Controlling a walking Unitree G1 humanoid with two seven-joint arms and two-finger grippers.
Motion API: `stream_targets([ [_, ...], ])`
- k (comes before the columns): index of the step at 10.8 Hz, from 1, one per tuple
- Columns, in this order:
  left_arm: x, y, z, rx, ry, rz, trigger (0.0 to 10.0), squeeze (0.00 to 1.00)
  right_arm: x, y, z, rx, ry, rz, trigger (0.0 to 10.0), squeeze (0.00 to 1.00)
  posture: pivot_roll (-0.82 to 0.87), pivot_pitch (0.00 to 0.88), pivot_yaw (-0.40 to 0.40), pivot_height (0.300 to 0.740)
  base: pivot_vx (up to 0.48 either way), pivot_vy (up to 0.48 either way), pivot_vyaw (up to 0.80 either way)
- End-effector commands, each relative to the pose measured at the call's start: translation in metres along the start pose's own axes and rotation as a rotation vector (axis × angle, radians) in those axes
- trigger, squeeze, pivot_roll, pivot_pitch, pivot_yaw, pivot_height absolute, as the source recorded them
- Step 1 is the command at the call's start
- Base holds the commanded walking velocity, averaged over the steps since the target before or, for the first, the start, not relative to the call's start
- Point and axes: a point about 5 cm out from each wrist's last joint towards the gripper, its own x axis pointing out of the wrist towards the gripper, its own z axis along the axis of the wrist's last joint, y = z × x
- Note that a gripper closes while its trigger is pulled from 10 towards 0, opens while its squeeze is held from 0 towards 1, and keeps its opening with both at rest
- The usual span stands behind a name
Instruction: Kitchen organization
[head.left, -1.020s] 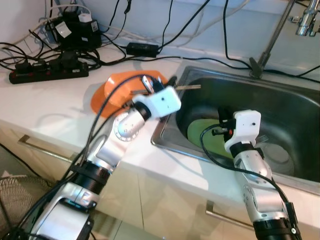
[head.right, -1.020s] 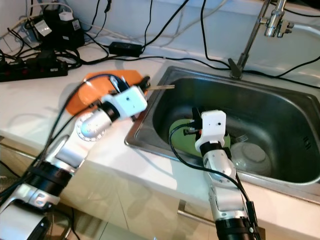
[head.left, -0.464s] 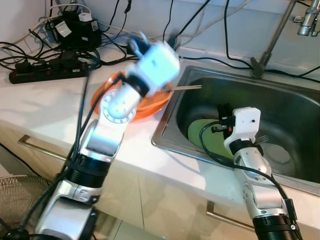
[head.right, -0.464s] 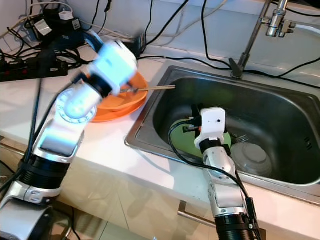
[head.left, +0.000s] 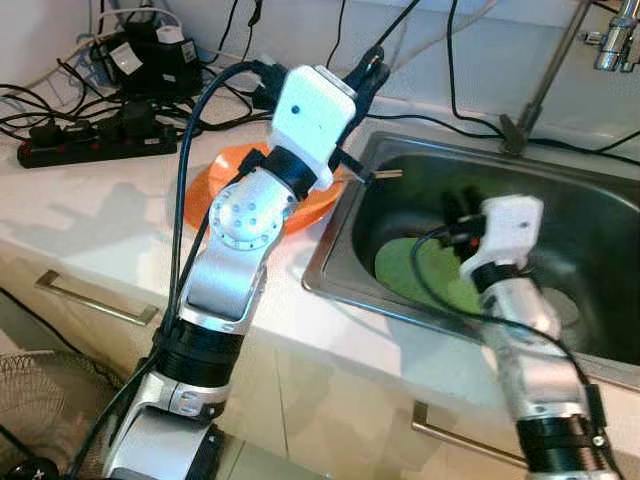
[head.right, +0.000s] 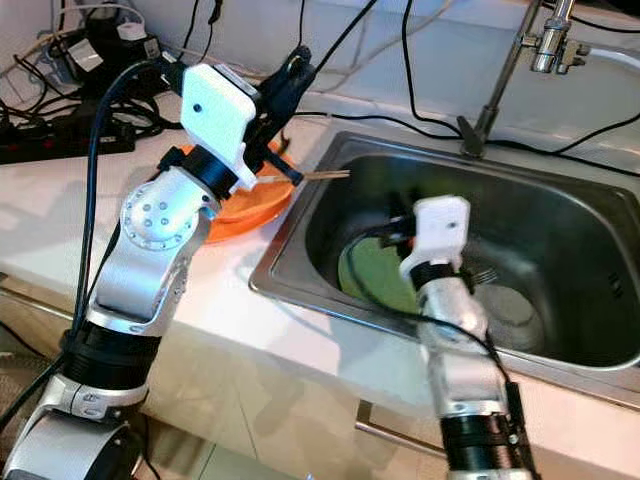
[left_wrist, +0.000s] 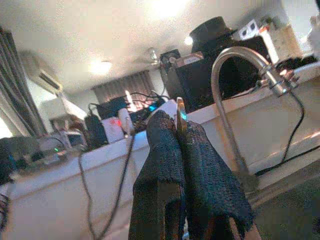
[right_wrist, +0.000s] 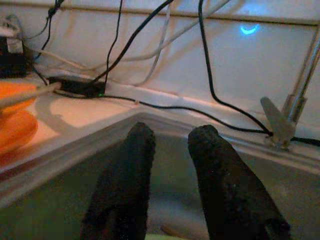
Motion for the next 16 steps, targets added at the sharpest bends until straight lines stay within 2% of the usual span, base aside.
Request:
stream_targets([
  [1, 0.001, 0.001, 0.008, -0.029, -0.032, -0.006, 10.0, 0.00, 0.006, -0.008, 0.021, 0.008, -0.075, -0.013, 10.0, 1.00, 0.17, 0.029, -0.001, 0.740, 0.000, 0.000, 0.00],
  [3, 0.005, 0.002, 0.015, -0.038, -0.067, -0.009, 10.0, 0.00, 0.010, -0.012, 0.035, 0.035, -0.120, -0.025, 10.0, 1.00, 0.17, 0.028, 0.003, 0.740, 0.000, 0.000, 0.00],
  [4, 0.009, 0.000, 0.018, -0.005, -0.083, -0.029, 10.0, 0.00, 0.011, -0.011, 0.042, 0.033, -0.141, -0.014, 10.0, 0.26, 0.17, 0.029, 0.005, 0.740, 0.000, 0.000, 0.00],
  [5, 0.011, -0.004, 0.024, -0.034, -0.116, -0.044, 10.0, 0.00, 0.012, -0.009, 0.048, 0.051, -0.160, 0.013, 10.0, 0.00, 0.17, 0.031, 0.005, 0.740, 0.000, 0.000, 0.00],
  [6, 0.014, -0.008, 0.027, -0.096, -0.138, -0.068, 10.0, 0.00, 0.012, -0.006, 0.054, 0.093, -0.178, 0.058, 10.0, 0.00, 0.17, 0.032, 0.005, 0.740, 0.000, 0.000, 0.00],
  [7, 0.015, -0.009, 0.027, -0.202, -0.140, -0.081, 10.0, 0.00, 0.011, -0.004, 0.061, 0.139, -0.197, 0.116, 10.0, 0.00, 0.17, 0.032, 0.006, 0.740, 0.000, 0.000, 0.00],
  [9, 0.013, -0.008, 0.025, -0.285, -0.128, -0.095, 10.0, 0.00, 0.009, 0.000, 0.070, 0.180, -0.222, 0.198, 10.0, 0.00, 0.17, 0.029, 0.006, 0.740, 0.000, 0.000, 0.00],
  [12, 0.011, -0.007, 0.022, -0.329, -0.101, -0.117, 10.0, 0.00, 0.003, 0.006, 0.084, 0.207, -0.263, 0.319, 10.0, 0.00, 0.17, 0.021, 0.010, 0.740, 0.000, 0.000, 0.00],
  [14, 0.011, -0.008, 0.020, -0.325, -0.086, -0.128, 10.0, 0.00, -0.001, 0.015, 0.091, 0.216, -0.279, 0.402, 10.0, 0.00, 0.17, 0.023, 0.014, 0.740, 0.000, 0.000, 0.00],
  [16, 0.012, -0.014, 0.024, -0.384, -0.104, -0.164, 10.0, 0.00, -0.003, 0.020, 0.091, 0.221, -0.276, 0.436, 10.0, 0.00, 0.17, 0.023, 0.018, 0.740, 0.000, 0.000, 0.00],
])
